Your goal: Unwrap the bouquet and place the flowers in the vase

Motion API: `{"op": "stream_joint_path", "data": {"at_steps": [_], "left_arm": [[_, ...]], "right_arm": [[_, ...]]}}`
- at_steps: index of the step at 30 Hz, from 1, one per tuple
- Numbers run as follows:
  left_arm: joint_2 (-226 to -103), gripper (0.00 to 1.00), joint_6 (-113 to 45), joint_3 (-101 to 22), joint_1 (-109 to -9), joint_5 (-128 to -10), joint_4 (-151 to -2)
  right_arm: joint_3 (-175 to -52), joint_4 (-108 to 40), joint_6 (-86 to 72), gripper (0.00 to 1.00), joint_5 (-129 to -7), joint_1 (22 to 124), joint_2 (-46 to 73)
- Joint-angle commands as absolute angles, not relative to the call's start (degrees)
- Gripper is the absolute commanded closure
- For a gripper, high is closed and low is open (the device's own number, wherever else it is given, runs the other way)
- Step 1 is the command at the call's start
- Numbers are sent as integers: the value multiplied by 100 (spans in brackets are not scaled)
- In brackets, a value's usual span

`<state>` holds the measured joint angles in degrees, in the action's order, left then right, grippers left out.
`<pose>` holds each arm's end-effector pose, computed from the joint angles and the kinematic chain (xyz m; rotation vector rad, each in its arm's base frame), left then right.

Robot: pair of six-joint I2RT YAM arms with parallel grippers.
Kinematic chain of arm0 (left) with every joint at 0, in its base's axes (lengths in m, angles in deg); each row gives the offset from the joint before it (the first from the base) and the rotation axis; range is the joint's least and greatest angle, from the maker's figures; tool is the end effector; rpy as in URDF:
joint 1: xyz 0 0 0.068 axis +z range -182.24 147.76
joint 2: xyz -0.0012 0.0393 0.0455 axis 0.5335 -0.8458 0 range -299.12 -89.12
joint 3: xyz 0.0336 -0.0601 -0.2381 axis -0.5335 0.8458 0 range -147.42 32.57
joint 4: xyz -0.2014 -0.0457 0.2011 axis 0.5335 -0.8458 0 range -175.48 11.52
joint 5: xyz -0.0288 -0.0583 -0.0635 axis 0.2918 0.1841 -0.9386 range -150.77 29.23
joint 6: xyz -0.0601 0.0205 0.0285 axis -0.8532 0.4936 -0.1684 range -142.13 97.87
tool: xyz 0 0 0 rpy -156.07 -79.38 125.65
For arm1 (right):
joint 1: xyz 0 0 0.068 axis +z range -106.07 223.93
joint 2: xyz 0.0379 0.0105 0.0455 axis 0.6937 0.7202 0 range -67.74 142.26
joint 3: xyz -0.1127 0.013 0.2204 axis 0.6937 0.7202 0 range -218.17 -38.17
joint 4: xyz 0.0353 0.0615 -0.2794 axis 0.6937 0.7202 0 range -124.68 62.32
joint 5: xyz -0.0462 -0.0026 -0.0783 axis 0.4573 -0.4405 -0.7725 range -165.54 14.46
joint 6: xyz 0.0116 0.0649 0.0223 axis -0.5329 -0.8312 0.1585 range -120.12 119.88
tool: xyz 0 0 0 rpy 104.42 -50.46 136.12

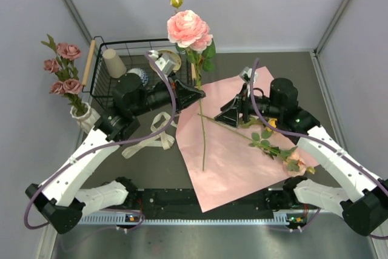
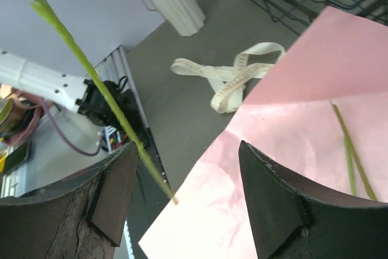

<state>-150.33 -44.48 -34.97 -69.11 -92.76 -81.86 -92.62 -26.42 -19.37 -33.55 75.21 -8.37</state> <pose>0.2158 -0.1993 0.4183 0.6780 1.5187 -1.2252 0.2277 0.1825 0.3283 -0.7525 1.7773 1.2658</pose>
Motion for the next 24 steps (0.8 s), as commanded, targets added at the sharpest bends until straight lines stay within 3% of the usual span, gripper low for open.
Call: {"op": "stream_joint_path", "data": {"at_steps": [1,8,14,24], "left_arm": [[-14696,100,-2953,-4054,-6925,-7759,-9604],[-13739,100,-1416,-3643,-6890,-3483,-9581],[-13123,100,-527,-3466,-6758,-2449,-8851],[-13219,100,642,-4406,-6626,-1516,-7605]], "right_arm": [[-9600,-2527,-1788,32,-4170,7566,-797],[-9582,-2457,-1735,31,-4417,7565,-745],[-9644,-2466,-1744,31,-4364,7557,-596],[-9697,-2465,-1735,31,-4293,7565,-560]]}}
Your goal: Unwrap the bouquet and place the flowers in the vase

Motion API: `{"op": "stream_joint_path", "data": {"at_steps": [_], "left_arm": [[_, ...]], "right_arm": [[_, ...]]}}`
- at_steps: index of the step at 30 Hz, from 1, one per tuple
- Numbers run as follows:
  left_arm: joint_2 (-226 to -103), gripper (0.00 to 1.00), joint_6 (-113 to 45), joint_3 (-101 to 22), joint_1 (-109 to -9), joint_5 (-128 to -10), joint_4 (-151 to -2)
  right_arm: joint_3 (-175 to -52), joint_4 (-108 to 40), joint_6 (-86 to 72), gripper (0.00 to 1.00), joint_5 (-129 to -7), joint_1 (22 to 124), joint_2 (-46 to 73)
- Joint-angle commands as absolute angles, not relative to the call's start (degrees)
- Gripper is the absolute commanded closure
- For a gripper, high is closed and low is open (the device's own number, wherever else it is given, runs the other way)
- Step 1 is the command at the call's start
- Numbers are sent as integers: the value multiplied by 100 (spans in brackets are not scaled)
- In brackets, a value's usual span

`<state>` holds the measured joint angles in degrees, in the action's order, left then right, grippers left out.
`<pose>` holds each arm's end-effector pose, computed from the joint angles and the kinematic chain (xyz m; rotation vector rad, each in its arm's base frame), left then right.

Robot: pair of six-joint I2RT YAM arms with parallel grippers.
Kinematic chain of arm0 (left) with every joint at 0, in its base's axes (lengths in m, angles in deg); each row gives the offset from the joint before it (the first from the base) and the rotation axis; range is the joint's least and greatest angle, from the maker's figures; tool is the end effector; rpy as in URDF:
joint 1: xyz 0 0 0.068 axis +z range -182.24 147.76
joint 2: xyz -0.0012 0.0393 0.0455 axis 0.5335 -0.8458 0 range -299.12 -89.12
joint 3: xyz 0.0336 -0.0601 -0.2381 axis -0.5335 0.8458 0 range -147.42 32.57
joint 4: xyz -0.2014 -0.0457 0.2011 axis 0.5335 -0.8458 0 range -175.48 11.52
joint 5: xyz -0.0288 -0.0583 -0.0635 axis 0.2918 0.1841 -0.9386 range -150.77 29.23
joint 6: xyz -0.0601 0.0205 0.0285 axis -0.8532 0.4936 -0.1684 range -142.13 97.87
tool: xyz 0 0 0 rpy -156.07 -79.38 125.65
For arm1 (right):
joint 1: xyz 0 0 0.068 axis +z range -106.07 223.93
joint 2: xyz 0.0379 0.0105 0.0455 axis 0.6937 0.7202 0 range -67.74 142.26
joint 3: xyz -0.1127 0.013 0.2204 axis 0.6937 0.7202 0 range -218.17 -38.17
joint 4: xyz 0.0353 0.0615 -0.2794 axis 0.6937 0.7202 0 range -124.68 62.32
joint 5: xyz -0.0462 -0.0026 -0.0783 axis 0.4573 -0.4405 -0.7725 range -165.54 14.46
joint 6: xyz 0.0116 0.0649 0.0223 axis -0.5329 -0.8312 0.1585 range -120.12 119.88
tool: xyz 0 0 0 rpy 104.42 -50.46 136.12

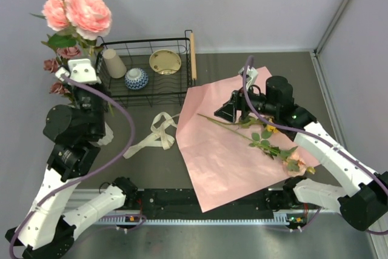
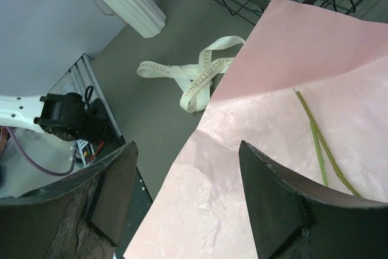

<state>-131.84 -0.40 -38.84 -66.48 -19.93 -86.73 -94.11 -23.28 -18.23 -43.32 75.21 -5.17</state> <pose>0.1576 -0.0625 0.4997 -0.0049 1.3072 0.2457 0.2449 0.1839 0.3152 -0.6299 1.8894 1.1030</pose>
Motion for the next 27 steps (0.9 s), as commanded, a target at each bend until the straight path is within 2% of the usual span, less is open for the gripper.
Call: {"op": "stream_joint_path", "data": {"at_steps": [1,6,16,20,27], "left_arm": [[-13228,100,739,-4528,-6626,-1464,-7498],[-13456,100,1644,-4713,-6626,-1199,-6680],[-14080,100,2470,-5549,-6617,-1121,-6512],[-14159,100,2735,-5435,-6529,-883,-6381],[-14019,100,2235,-4838,-5959,-1006,-6530]], "right_arm": [[-9679,-2448,-1726,31,-4320,7566,-577],[-9617,-2457,-1753,32,-4338,7557,-639],[-9661,-2431,-1761,31,-4320,7565,-639],[-9635,-2439,-1761,31,-4346,7565,-701],[-9670,-2396,-1761,32,-4223,7557,-657]]}}
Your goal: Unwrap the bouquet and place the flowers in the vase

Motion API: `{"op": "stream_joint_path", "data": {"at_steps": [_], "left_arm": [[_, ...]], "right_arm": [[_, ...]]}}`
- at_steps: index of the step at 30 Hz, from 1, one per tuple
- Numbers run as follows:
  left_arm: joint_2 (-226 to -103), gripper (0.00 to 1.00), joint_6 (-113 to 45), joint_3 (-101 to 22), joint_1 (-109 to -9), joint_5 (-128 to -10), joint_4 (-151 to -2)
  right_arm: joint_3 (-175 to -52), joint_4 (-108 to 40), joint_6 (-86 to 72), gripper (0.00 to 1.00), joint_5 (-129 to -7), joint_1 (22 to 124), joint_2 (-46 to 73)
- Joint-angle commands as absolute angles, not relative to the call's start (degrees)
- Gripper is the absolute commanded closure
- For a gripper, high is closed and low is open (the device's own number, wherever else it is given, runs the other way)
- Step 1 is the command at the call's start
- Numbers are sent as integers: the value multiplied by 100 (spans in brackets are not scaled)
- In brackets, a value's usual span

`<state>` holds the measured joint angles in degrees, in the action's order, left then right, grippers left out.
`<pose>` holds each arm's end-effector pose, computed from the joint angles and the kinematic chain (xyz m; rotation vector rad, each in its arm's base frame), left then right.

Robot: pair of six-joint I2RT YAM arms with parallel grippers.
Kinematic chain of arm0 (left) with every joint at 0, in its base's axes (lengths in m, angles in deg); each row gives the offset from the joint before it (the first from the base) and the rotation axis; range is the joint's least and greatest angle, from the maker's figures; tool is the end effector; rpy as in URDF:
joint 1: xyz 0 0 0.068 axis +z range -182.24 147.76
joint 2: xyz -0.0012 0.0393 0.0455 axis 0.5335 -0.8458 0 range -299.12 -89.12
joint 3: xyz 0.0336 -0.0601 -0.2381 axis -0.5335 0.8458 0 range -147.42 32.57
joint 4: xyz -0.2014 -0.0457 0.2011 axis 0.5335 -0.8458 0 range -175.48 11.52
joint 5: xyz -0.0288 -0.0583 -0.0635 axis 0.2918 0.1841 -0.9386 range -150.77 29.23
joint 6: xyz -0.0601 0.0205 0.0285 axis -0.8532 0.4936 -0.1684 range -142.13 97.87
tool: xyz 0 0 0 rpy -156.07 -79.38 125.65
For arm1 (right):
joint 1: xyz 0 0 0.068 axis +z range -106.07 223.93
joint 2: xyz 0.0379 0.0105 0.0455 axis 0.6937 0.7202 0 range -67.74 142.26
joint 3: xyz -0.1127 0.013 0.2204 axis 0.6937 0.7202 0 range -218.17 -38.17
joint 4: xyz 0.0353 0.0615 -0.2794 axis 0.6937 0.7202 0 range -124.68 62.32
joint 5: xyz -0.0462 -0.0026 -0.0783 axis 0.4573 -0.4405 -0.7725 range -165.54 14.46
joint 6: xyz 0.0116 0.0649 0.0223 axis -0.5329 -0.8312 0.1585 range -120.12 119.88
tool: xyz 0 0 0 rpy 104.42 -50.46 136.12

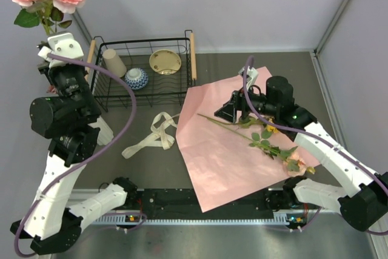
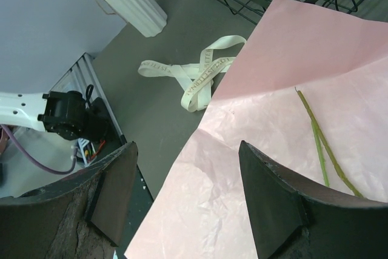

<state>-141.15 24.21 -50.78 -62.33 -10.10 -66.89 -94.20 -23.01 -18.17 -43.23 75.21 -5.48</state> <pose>0.1571 -0.0405 0.5694 -0.1824 1.1305 0.6151 0.2437 0.1833 0.3168 -0.6322 1.8862 1.1038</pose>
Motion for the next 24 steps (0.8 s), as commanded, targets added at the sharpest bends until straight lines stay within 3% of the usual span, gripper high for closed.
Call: {"op": "stream_joint_path", "data": {"at_steps": [1,13,24], "left_arm": [[-14001,100,2077,-4802,-5914,-989,-6591],[-13808,100,987,-4091,-5668,-795,-6802],[-13474,100,1364,-2896,-5641,-294,-5977]], "right_arm": [[-9679,-2395,-1753,31,-4223,7557,-665],[-9635,-2334,-1709,31,-4232,7548,-718],[-9635,-2299,-1682,31,-4197,7557,-683]]}}
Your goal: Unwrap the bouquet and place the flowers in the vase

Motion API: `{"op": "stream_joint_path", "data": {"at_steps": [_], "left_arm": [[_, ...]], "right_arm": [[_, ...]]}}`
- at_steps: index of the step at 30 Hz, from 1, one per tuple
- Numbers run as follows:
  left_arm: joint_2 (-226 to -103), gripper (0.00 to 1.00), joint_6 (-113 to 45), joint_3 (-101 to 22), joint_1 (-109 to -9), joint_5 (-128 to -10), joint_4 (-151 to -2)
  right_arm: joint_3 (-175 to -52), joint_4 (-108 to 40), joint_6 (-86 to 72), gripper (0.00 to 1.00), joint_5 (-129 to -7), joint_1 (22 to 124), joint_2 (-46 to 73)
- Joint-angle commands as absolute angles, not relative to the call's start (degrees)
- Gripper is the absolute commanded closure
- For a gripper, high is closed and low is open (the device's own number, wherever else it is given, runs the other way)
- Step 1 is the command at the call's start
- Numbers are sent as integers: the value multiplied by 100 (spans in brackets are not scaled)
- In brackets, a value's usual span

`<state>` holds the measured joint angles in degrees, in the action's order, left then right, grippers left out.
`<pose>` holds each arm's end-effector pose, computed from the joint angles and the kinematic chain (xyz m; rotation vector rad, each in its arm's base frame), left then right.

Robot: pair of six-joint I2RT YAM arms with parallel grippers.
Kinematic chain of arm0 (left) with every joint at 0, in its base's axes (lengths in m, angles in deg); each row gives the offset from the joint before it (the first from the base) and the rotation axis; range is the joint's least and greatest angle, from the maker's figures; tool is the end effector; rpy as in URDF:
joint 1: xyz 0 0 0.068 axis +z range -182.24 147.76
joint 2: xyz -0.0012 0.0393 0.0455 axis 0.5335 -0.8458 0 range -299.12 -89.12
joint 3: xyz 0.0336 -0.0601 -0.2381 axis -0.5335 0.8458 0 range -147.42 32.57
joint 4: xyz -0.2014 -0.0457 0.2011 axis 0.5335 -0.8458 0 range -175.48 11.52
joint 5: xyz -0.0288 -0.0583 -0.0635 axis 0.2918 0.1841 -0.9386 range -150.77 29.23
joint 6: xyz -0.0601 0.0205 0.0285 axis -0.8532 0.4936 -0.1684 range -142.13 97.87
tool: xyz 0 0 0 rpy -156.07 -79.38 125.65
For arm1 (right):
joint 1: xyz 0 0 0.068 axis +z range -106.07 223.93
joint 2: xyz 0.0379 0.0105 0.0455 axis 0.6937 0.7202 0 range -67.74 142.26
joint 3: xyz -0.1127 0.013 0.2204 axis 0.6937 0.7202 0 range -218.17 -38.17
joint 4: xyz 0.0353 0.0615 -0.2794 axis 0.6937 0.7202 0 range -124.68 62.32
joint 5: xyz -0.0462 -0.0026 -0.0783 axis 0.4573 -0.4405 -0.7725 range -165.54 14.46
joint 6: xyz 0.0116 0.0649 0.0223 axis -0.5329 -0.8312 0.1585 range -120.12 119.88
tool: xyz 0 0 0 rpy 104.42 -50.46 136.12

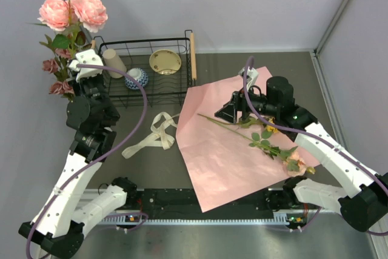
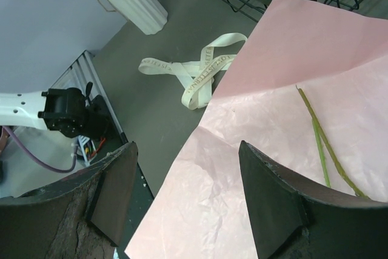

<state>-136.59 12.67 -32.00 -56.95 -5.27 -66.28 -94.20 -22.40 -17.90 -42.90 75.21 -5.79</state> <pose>0.1967 -0.0392 0.4786 -0.2785 1.2889 0.6614 0.2422 0.1827 0.3172 -0.6401 1.8885 1.1060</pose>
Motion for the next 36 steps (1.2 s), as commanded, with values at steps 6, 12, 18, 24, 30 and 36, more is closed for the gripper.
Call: {"op": "stream_joint_path", "data": {"at_steps": [6,12,18,24,30,36], "left_arm": [[-13368,100,1215,-2421,-5449,-127,-5889],[-13368,100,505,-2166,-5089,-162,-6108],[-13447,98,-234,-1928,-4781,-83,-6380],[-13465,83,-779,-1823,-4657,75,-6679],[-13395,52,-1052,-1910,-4622,75,-7031],[-13272,17,-1255,-2025,-4622,-92,-7400]], "right_arm": [[-9591,-2299,-1709,31,-4162,7557,-718],[-9521,-2281,-1726,31,-4188,7565,-797],[-9424,-2263,-1761,31,-4206,7557,-859],[-9371,-2246,-1753,31,-4232,7566,-929],[-9371,-2255,-1770,31,-4215,7566,-920],[-9354,-2255,-1770,31,-4206,7557,-912]]}}
